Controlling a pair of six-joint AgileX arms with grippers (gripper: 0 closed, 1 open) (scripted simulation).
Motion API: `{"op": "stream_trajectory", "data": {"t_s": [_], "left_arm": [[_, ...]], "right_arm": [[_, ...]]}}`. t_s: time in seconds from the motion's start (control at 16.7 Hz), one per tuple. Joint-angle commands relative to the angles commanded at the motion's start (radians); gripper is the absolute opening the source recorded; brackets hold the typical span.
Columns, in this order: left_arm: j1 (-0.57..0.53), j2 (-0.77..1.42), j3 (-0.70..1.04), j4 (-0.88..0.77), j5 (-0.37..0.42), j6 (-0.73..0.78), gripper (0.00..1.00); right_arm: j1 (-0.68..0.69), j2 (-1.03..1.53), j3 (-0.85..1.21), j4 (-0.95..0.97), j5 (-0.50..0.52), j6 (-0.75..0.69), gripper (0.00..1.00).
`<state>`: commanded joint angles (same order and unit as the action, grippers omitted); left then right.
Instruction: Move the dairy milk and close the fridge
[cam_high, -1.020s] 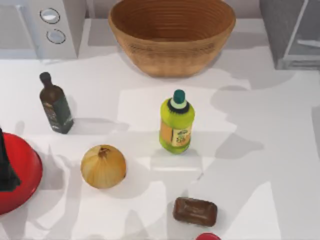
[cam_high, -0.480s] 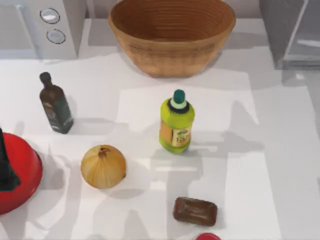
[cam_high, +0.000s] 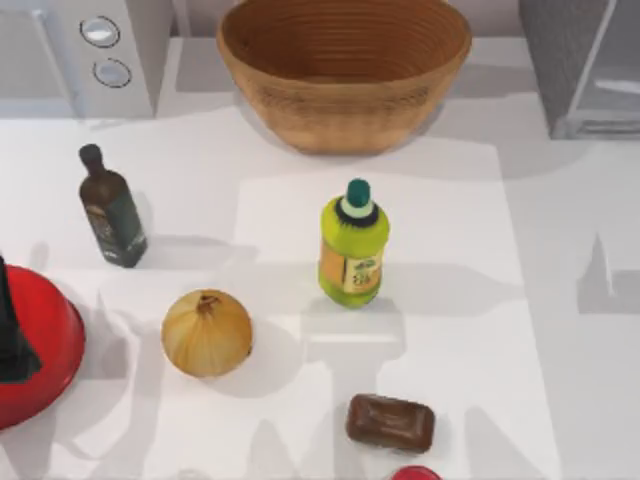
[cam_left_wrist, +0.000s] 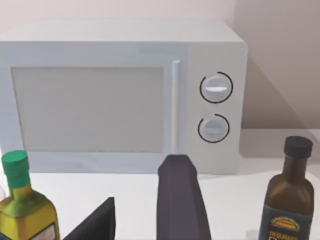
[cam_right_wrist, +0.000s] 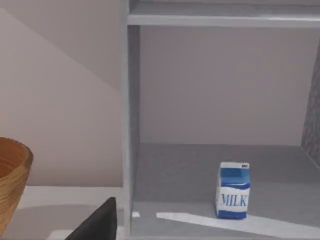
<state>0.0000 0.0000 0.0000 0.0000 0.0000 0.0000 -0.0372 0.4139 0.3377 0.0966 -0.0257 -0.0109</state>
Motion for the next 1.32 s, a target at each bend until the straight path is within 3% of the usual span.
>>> {"op": "stream_trajectory", "data": {"t_s": [0.24,0.48,0.96,1.32], "left_arm": [[0.0,0.0,0.0,0.0,0.0,0.0,1.0],[0.0,0.0,0.0,0.0,0.0,0.0,1.0],[0.0,0.0,0.0,0.0,0.0,0.0,1.0],[0.0,0.0,0.0,0.0,0.0,0.0,1.0]], "right_arm": [[0.025,-0.29,-0.224,-0.064,0.017,0.007,1.0],[0.037,-0.41,-0.334,-0.096,0.025,0.011,1.0],[0.035,-0.437,-0.314,-0.129,0.025,0.01,1.0],[0.039,-0.661,-0.129,-0.48,0.024,0.004,1.0]]}}
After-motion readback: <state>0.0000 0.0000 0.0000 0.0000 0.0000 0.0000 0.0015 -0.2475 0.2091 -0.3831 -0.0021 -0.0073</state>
